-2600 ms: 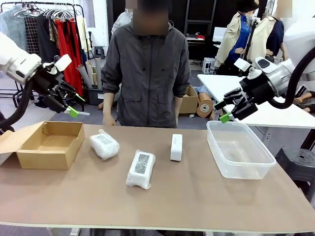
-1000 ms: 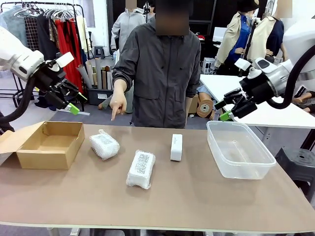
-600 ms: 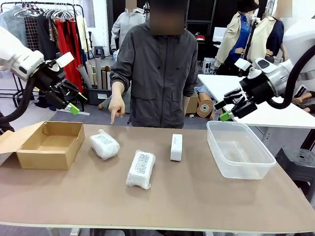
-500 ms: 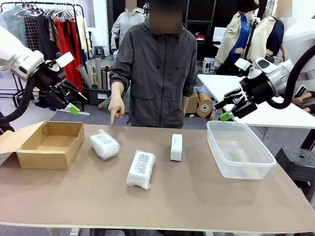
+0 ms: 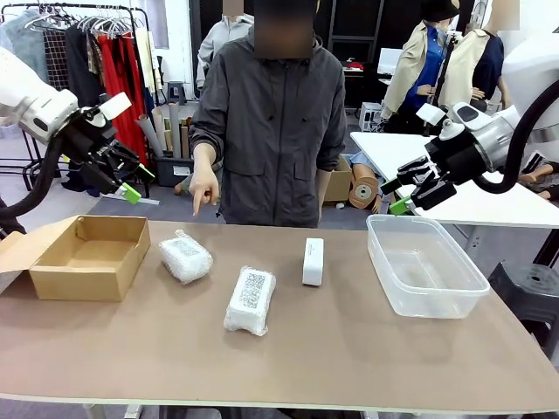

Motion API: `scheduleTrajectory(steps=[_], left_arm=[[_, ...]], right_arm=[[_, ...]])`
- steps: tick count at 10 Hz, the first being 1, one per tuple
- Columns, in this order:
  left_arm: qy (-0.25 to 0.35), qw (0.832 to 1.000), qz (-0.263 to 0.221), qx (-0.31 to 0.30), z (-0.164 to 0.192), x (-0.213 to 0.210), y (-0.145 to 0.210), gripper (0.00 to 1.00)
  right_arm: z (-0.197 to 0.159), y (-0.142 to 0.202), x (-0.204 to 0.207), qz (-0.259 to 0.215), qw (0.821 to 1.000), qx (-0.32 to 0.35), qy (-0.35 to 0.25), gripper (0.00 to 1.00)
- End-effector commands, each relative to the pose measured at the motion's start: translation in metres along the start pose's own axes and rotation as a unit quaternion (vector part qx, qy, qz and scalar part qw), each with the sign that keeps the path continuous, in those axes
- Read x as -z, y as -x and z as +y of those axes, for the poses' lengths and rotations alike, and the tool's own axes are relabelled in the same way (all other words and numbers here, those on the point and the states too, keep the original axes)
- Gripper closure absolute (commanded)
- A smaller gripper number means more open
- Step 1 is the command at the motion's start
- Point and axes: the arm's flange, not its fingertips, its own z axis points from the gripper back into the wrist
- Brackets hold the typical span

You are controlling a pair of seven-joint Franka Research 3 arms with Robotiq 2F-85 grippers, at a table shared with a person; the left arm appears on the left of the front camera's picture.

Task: Separate and place wrapped and unwrapped clocks.
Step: Pick up the Digital clock indicated by the person.

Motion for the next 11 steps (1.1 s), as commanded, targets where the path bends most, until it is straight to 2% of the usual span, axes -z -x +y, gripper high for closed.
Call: scheduleTrajectory(steps=[1, 4, 5, 6, 7, 8, 9, 10, 11], left_arm=[[-0.002, 1.0, -0.001, 0.001, -0.002, -0.002, -0.001, 0.0], [0.0, 1.0, 0.0, 0.0, 0.0, 0.0, 0.0, 0.0], [-0.012, 0.999, 0.026, -0.028, -0.007, -0.001, -0.016, 0.0], [-0.034, 0.994, 0.061, -0.083, -0.018, 0.0, -0.031, 0.0], [-0.06, 0.984, 0.085, -0.142, -0.026, 0.003, -0.044, 0.0], [-0.087, 0.975, 0.12, -0.167, -0.034, 0.007, -0.055, 0.0], [-0.107, 0.969, 0.153, -0.163, -0.039, 0.012, -0.061, 0.0], [-0.098, 0.968, 0.168, -0.156, -0.039, 0.013, -0.066, 0.0], [-0.102, 0.972, 0.186, -0.095, -0.043, 0.019, -0.069, 0.0]], right_arm=[[0.001, 0.001, 0.001, 0.001, 1.0, 0.0, -0.002, 0.0], [0.001, 0.001, 0.001, 0.001, 1.0, 0.0, -0.002, 0.0], [0.001, 0.001, 0.001, 0.001, 1.0, 0.0, -0.002, 0.0], [0.001, 0.001, 0.001, 0.001, 1.0, 0.0, -0.002, 0.0], [0.001, 0.001, 0.001, 0.001, 1.0, 0.0, -0.002, 0.0], [0.001, 0.001, 0.001, 0.001, 1.0, 0.0, -0.002, 0.0], [0.001, 0.001, 0.001, 0.001, 1.0, 0.0, -0.002, 0.0], [0.001, 0.001, 0.001, 0.001, 1.0, 0.0, -0.002, 0.0], [0.001, 0.001, 0.001, 0.001, 1.0, 0.0, -0.002, 0.0]])
